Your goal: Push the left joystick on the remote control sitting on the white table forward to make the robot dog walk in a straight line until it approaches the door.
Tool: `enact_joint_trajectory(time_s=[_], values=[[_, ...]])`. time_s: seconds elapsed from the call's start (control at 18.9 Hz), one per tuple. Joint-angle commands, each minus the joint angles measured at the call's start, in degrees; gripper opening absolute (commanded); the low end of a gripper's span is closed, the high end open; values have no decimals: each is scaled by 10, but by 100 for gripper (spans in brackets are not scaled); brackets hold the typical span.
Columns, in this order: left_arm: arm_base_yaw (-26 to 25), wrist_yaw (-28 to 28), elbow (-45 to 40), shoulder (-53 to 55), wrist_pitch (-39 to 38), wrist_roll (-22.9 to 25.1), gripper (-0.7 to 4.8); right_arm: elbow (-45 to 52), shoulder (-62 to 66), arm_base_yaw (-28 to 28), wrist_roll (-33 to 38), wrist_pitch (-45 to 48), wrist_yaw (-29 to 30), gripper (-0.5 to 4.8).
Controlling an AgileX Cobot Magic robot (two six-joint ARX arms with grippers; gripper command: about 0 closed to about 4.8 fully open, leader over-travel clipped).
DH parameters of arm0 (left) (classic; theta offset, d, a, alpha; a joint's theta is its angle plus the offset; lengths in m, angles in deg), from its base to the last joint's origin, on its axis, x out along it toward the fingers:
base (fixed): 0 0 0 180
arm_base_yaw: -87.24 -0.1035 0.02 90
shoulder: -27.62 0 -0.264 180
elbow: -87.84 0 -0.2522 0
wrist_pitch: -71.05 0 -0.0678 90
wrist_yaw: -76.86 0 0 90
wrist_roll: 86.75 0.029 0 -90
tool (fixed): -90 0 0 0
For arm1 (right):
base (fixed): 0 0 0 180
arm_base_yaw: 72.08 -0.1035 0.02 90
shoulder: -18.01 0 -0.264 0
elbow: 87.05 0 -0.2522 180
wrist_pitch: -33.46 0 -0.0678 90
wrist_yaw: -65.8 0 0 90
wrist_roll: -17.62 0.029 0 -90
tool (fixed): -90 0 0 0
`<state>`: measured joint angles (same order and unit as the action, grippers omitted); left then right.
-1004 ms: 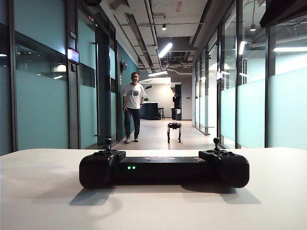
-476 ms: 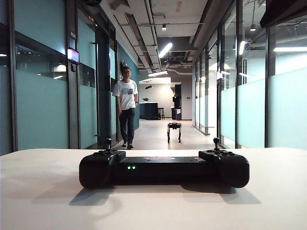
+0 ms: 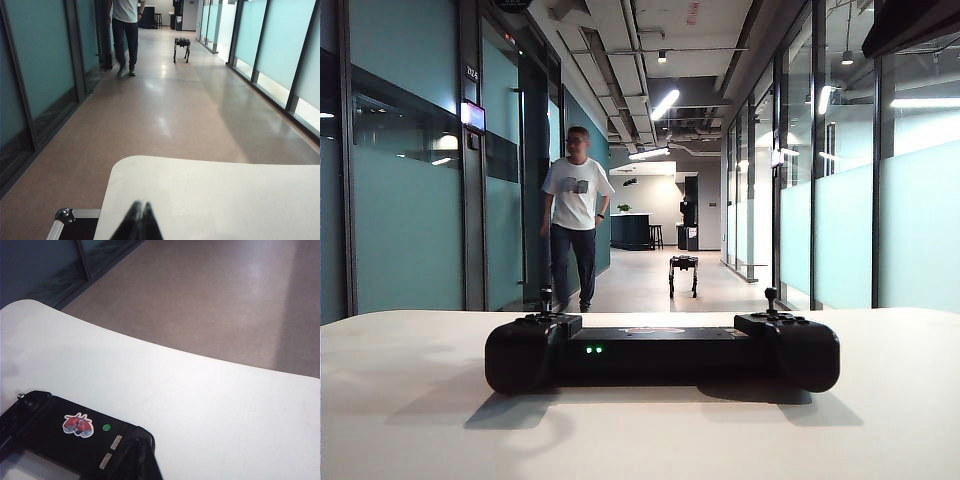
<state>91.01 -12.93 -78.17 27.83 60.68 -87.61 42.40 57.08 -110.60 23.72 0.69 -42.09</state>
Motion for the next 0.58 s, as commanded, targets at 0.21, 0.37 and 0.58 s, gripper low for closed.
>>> enact_joint_trajectory(time_s=[0.21,0.37,0.58], values=[[0,0,2,0,4,4,-4,79,-83,74,-2,103,-1,-1],[0,0,2,0,4,4,-4,165,-135,139,-5,233,34,-1],[0,0,2,0,4,4,-4,251,-180,233,-9,313,118,0]])
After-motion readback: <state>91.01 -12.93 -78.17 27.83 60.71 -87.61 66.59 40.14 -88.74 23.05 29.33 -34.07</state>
